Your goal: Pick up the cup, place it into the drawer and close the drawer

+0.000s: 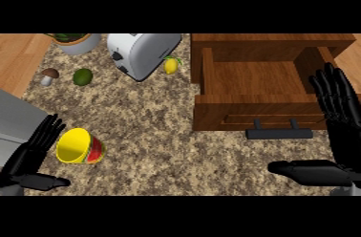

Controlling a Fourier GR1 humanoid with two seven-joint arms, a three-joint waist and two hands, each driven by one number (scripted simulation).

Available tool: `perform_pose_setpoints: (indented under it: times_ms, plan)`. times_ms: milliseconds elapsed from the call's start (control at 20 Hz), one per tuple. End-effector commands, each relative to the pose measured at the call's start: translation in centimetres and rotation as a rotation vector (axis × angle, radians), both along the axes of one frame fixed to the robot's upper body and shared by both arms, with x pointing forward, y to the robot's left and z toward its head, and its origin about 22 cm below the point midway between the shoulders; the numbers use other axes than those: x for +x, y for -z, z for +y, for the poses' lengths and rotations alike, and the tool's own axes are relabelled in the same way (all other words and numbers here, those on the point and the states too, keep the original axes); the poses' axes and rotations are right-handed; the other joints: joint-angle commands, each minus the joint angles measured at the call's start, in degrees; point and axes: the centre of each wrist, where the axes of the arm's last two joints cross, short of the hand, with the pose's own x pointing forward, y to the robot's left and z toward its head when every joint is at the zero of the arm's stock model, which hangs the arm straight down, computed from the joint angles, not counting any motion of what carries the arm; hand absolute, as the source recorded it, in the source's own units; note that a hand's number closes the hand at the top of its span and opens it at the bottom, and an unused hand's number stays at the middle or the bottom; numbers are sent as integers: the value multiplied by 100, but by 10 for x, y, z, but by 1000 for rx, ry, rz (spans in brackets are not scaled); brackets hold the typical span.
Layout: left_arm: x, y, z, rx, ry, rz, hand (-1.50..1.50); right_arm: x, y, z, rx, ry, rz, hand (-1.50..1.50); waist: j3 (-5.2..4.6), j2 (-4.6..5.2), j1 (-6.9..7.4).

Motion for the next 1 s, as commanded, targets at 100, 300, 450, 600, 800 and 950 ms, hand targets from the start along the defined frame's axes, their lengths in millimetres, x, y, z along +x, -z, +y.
perform_pose_setpoints:
  times_ms: [100, 300, 450, 600, 800, 950]
  plan:
    - [9, 15, 3, -69, 28, -72, -150, -2, 2, -5, -6, -15, 11, -150, -8, 17, -59]
    - [1, 28, -6, -84, 33, -90, -150, 4, -2, -6, 14, -6, -8, -150, -7, 16, -37]
    - [13, 20, 2, -81, 11, -102, -150, -3, -10, 8, 3, -29, 7, -150, -18, 27, -99]
    - [-3, 28, 5, -83, 16, -114, -150, -2, -4, 0, 3, -27, -1, -150, -17, 29, -80]
    - [5, 37, -14, -74, 37, -123, -150, -1, 5, -1, 12, -35, -4, -150, -18, 36, -96]
    - [12, 38, -21, -89, 50, -107, -150, 3, -3, 7, 5, -51, 6, -150, -24, 43, -115]
